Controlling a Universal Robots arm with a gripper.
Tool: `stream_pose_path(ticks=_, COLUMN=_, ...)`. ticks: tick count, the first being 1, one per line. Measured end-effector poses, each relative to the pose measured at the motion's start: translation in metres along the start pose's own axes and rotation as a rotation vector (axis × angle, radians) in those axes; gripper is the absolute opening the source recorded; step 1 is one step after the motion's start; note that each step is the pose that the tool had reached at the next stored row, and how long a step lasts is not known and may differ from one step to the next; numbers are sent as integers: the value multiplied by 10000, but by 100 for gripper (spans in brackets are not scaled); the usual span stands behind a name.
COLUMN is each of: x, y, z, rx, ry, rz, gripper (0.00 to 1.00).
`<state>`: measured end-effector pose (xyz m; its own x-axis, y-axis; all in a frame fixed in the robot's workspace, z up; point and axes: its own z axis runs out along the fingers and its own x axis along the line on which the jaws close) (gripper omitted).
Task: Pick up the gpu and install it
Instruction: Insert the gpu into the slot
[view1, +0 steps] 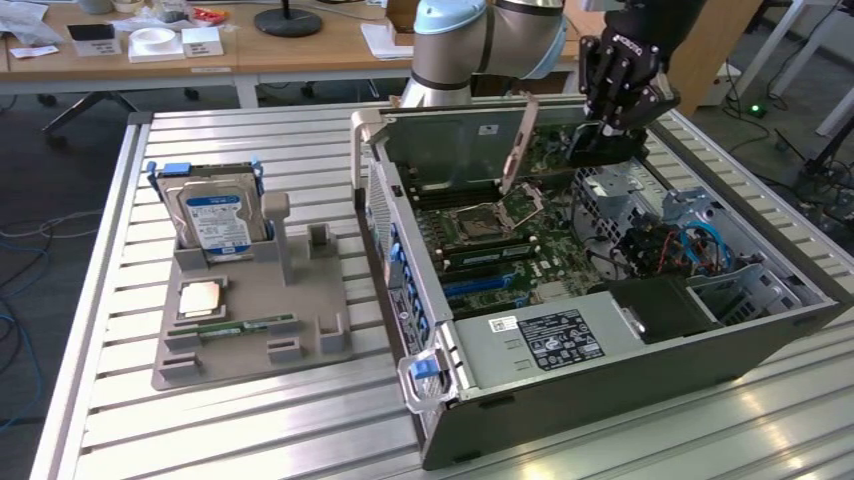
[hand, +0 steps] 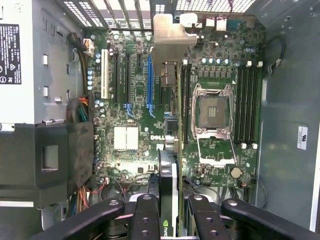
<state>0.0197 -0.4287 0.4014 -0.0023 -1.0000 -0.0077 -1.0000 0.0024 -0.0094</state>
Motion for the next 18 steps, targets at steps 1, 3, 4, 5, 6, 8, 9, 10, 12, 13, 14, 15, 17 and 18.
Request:
stream_pose_path(ticks=1, x=0, y=3, z=9, rx=0, ry=0, rz=6, gripper=27)
stream_pose_path(ticks=3, x=0, y=8, z=31, rx=0, ry=1, rz=13, gripper=27)
stream_pose_path(ticks=4, x=0, y=10, z=43, rx=0, ry=-1, rz=17, gripper=27)
stream_pose_path(ticks=5, x=0, y=11, z=54, rx=0, ry=0, rz=19, gripper=27)
stream_pose_path(ticks=6, x=0, y=13, z=64, rx=0, ry=0, rz=24, gripper=27)
stream_pose_path(ticks=8, x=0, y=17, z=85, rx=0, ry=0, rz=37, gripper=27)
stream_pose_path(ticks=9, x=0, y=18, z=96, rx=1, ry=0, rz=41, gripper=27)
stream_pose_path(ticks=10, x=1, y=21, z=107, rx=1, ry=1, rz=47, gripper=27)
stream_pose_path(ticks=12, x=1, y=26, z=131, rx=1, ry=1, rz=55, gripper=27)
stream_pose_path(ticks=13, x=1, y=29, z=144, rx=0, ry=1, rz=57, gripper=27)
stream_pose_path(ticks=14, x=1, y=32, z=157, rx=0, ry=2, rz=59, gripper=27)
stream_pose_path(ticks=15, x=1, y=36, z=169, rx=0, ry=1, rz=63, gripper=27)
stream_pose_path(ticks=17, x=1, y=39, z=180, rx=0, ry=2, rz=65, gripper=27)
stream_pose_path(ticks=18, x=1, y=40, z=179, rx=0, ry=3, rz=65, gripper=27)
